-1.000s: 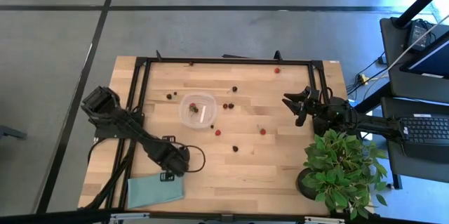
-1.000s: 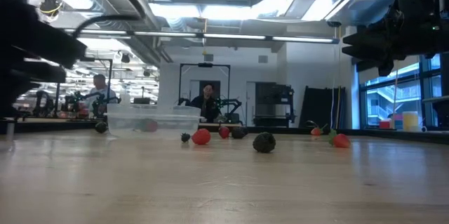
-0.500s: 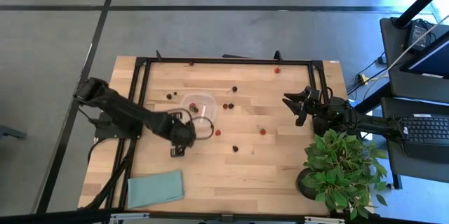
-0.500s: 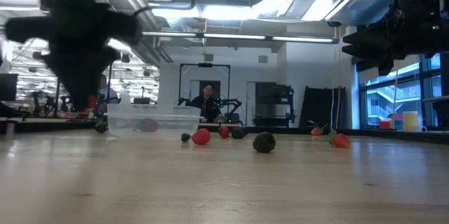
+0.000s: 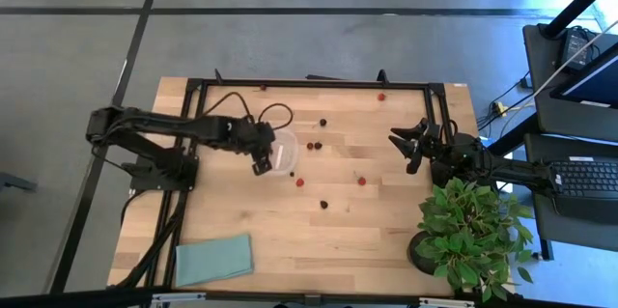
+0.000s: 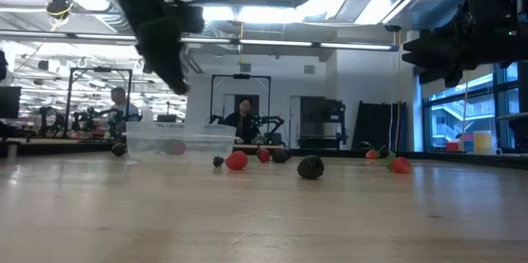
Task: Pick and placing Produce into tupperware
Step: Put the bottom raspberry into the transparent container
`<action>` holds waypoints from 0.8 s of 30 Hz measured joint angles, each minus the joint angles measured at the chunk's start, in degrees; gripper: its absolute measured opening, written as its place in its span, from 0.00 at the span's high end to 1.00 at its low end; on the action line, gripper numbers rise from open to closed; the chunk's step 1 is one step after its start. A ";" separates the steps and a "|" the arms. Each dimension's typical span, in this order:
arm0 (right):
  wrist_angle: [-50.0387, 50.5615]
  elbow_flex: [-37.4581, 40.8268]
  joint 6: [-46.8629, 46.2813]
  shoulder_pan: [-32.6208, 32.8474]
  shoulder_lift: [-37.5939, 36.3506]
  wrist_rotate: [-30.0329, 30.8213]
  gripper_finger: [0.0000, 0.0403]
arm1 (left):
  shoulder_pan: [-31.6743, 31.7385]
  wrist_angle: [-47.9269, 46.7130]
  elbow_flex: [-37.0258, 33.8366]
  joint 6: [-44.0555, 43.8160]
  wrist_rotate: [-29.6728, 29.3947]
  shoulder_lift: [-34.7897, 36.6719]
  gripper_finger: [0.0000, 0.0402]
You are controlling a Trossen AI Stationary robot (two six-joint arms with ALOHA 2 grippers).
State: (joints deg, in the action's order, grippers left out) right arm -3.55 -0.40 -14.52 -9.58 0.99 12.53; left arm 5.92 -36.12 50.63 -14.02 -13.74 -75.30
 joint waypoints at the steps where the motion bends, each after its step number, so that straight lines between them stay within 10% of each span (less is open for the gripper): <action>1: 0.00 0.00 -0.02 0.00 0.02 0.00 0.63 | 0.84 0.99 0.00 1.41 1.27 -0.63 0.77; 24: 0.39 0.00 0.11 0.02 0.00 -0.09 0.63 | 5.81 5.80 0.00 5.63 8.25 -14.66 0.76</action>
State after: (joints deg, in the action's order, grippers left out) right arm -3.16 -0.40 -14.41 -9.56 0.99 12.45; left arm 11.73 -30.32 50.63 -8.39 -5.48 -89.96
